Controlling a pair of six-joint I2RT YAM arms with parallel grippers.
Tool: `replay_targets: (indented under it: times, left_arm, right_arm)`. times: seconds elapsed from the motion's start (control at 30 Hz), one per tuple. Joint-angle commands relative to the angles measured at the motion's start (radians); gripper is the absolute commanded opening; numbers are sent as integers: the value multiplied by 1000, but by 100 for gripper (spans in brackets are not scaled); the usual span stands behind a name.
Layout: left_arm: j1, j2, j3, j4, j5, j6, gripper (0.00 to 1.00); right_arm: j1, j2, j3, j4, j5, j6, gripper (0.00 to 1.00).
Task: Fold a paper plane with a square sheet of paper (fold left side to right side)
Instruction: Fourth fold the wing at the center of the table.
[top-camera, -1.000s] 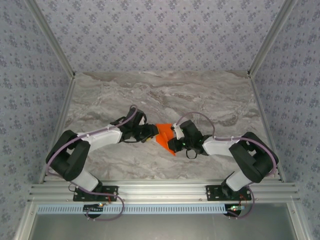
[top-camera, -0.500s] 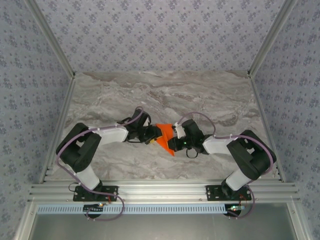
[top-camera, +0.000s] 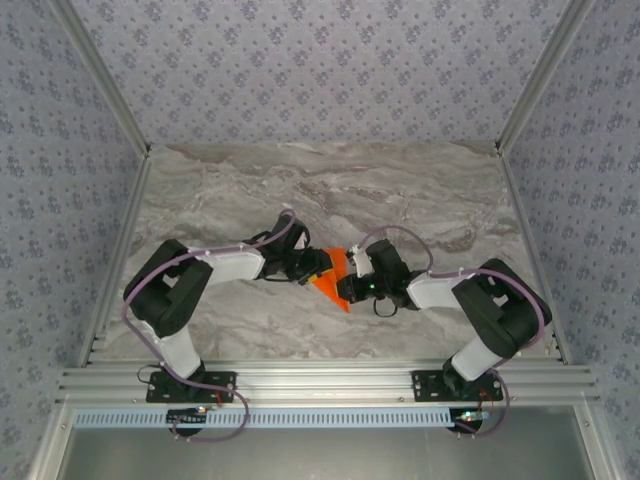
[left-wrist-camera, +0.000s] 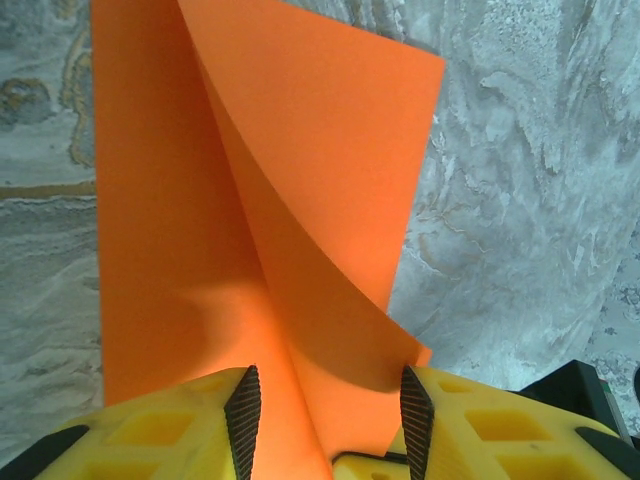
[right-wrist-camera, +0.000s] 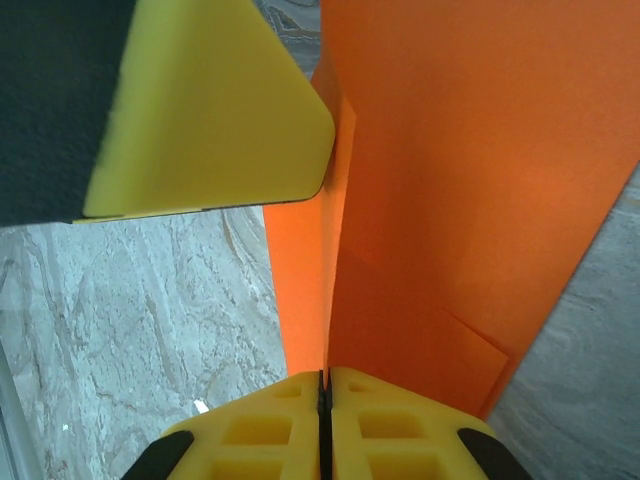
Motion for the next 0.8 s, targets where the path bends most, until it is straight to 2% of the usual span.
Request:
replay_targets:
  times: [0.0,0.47,0.77]
  left_arm:
    - [-6,11,28,-5,7,-8,43]
    - [-10,51,35,-15,0,-10,46]
    - [-9,53,27,-28,-11,-6,46]
  right_arm:
    - [-10,22,-11,24,-22,17,8]
    - [-24,45,-10,44,-51,28,9]
    - [-28,44,-8,43,-63,29,15]
